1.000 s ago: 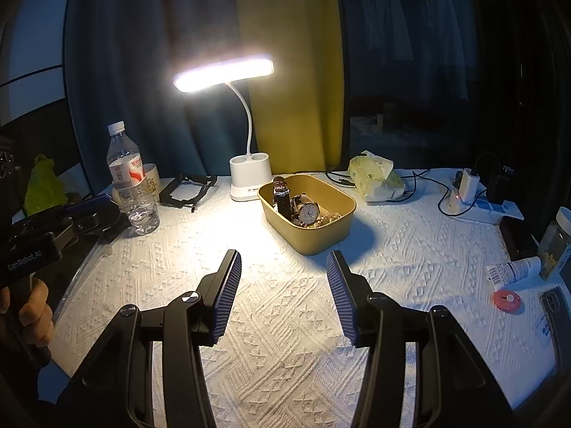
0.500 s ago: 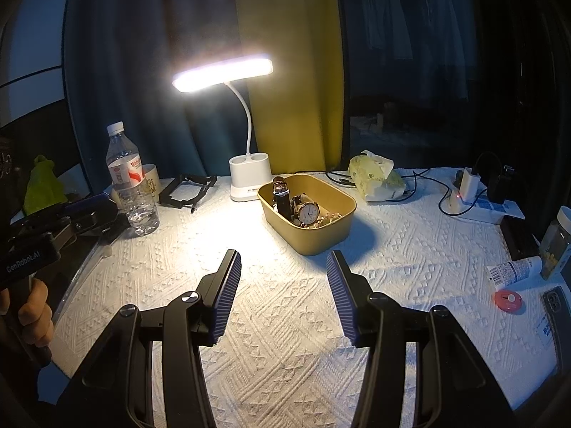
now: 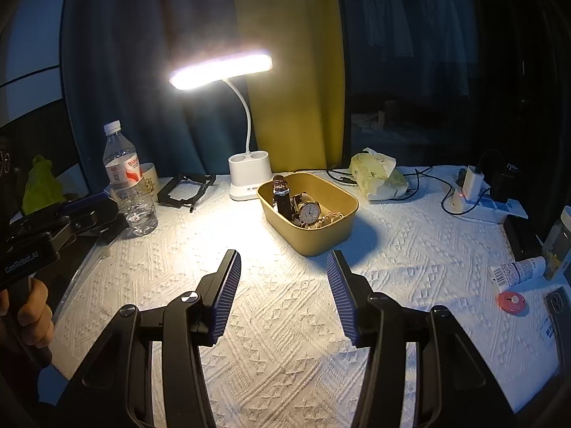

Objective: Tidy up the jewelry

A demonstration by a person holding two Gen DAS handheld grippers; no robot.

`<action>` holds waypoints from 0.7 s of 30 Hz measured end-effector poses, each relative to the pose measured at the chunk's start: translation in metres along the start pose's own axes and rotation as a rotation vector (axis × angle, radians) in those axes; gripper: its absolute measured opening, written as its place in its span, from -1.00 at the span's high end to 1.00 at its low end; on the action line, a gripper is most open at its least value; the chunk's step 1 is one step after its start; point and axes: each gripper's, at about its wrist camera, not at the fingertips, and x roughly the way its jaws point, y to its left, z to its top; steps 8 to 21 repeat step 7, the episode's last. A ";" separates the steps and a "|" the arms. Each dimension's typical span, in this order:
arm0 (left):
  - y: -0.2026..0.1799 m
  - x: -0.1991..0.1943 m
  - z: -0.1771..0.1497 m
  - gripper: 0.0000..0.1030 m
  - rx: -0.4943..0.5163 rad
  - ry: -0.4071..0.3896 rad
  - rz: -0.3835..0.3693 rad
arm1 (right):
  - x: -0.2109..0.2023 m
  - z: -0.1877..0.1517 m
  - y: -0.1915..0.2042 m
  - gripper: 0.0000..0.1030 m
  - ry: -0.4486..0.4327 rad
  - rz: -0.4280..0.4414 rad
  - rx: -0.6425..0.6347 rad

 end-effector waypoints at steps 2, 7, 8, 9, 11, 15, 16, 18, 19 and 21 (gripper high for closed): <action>0.000 0.000 0.000 0.23 0.001 0.000 0.000 | 0.000 0.000 -0.001 0.02 0.000 0.001 0.000; -0.001 0.003 0.000 0.23 0.008 0.005 -0.002 | 0.004 0.000 -0.002 0.02 0.005 0.004 0.000; -0.001 0.003 0.000 0.23 0.008 0.005 -0.002 | 0.004 0.000 -0.002 0.02 0.005 0.004 0.000; -0.001 0.003 0.000 0.23 0.008 0.005 -0.002 | 0.004 0.000 -0.002 0.02 0.005 0.004 0.000; -0.001 0.003 0.000 0.23 0.008 0.005 -0.002 | 0.004 0.000 -0.002 0.02 0.005 0.004 0.000; -0.001 0.003 0.000 0.23 0.008 0.005 -0.002 | 0.004 0.000 -0.002 0.02 0.005 0.004 0.000; -0.001 0.003 0.000 0.23 0.008 0.005 -0.002 | 0.004 0.000 -0.002 0.02 0.005 0.004 0.000; -0.001 0.003 0.000 0.23 0.008 0.005 -0.002 | 0.004 0.000 -0.002 0.02 0.005 0.004 0.000; -0.001 0.003 0.000 0.23 0.008 0.005 -0.002 | 0.004 0.000 -0.002 0.02 0.005 0.004 0.000; -0.001 0.003 0.000 0.23 0.008 0.005 -0.002 | 0.004 0.000 -0.002 0.02 0.005 0.004 0.000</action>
